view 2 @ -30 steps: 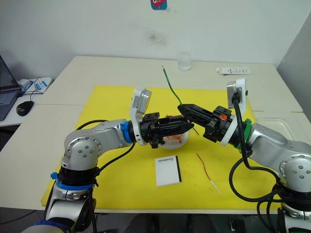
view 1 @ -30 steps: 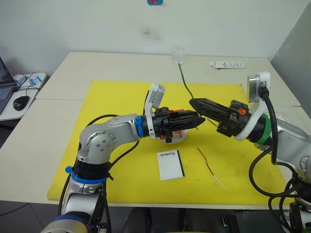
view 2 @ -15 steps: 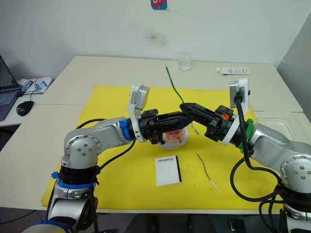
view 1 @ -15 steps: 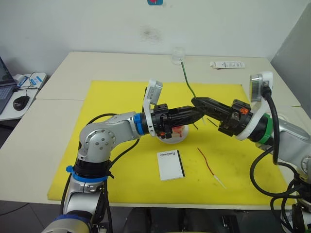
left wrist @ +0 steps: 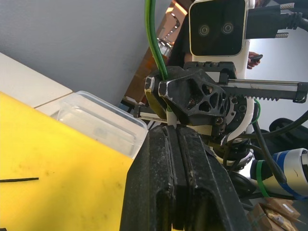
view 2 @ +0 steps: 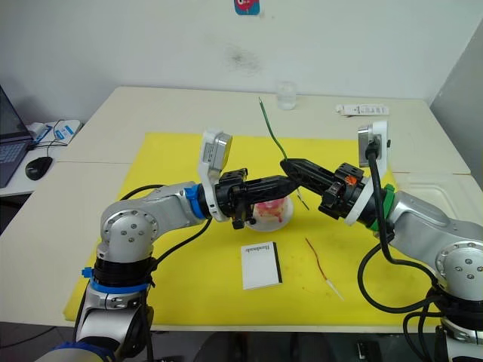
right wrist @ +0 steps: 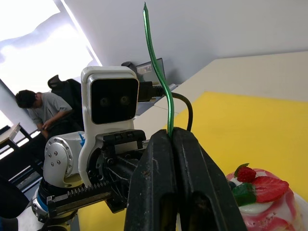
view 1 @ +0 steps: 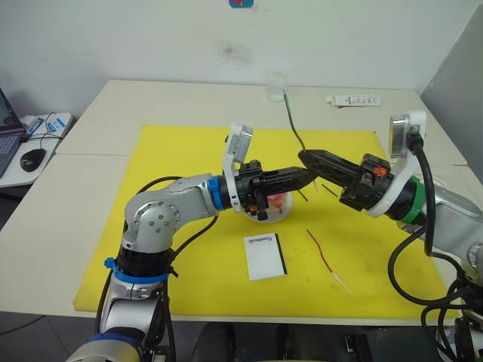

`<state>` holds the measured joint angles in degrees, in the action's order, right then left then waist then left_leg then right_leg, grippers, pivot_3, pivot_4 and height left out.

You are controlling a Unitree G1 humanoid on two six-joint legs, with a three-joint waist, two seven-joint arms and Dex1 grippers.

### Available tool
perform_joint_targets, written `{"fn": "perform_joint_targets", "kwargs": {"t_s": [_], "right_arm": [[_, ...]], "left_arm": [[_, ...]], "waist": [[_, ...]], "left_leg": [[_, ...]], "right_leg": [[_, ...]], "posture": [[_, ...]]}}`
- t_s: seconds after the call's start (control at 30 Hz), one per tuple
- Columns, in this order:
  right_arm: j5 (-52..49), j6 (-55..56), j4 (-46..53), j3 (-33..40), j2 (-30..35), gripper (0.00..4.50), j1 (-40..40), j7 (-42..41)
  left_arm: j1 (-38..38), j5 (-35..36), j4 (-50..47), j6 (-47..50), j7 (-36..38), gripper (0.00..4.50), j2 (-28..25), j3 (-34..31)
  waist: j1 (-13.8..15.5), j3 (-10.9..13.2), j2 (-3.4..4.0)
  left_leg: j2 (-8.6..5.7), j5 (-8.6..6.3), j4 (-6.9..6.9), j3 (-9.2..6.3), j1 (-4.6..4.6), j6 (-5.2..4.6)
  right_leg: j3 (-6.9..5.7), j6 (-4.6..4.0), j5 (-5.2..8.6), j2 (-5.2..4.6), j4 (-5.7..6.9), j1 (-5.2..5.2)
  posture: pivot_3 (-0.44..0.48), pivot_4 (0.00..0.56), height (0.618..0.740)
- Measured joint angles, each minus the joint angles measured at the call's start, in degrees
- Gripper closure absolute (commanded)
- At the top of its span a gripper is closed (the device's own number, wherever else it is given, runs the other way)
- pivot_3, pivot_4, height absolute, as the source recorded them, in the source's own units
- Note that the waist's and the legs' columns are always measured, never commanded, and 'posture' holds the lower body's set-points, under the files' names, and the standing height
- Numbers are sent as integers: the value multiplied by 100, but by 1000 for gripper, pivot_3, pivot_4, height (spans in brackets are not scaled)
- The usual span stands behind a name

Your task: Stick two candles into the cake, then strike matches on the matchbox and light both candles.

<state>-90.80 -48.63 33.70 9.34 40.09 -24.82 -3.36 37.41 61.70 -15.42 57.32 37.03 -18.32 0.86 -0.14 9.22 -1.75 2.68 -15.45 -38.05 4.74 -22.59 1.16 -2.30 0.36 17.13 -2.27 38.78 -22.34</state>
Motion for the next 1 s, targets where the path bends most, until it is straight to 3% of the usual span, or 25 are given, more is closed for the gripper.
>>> {"fn": "perform_joint_targets", "kwargs": {"t_s": [0.13,0.43,0.57,0.73,0.87,1.0], "right_arm": [[15,6,69,-81,19,3257,-1,-44],[-69,9,70,-3,321,77,-71,-246],[184,63,-9,108,486,29,-57,-382],[2251,447,53,-394,828,29,255,-1202],[3561,738,67,-1091,571,29,315,-1473],[4177,773,61,-1480,193,29,247,-1555]], "left_arm": [[0,-5,1,5,-25,4500,-12,-9],[-226,-44,6,16,-9,4500,-413,-102],[-373,-126,12,18,39,4500,-982,-378],[-470,-464,56,-180,326,4500,-1742,-711],[-408,-1040,495,-616,682,4500,-2220,-779],[-255,-1562,1009,-1060,1068,4500,-2241,-633]], "waist": [[0,0,0],[-3,3,-1],[-4,10,-5],[2,10,-5],[1,11,-4],[2,12,-5]], "left_leg": [[0,0,0,0,0,0],[2,0,3,-1,1,0],[3,0,4,-1,0,0],[1,0,7,2,-4,1],[4,1,9,1,-4,3],[2,2,6,3,-23,4]], "right_leg": [[0,0,0,0,-1,0],[0,0,0,0,-2,0],[-1,0,0,0,-2,-3],[-2,3,1,-1,-14,-4],[-4,3,2,0,-9,-11],[-7,1,0,-5,-6,-27]], "posture": [[0,150,740],[0,150,740],[0,150,740],[0,150,740],[0,150,740],[0,150,740]]}}
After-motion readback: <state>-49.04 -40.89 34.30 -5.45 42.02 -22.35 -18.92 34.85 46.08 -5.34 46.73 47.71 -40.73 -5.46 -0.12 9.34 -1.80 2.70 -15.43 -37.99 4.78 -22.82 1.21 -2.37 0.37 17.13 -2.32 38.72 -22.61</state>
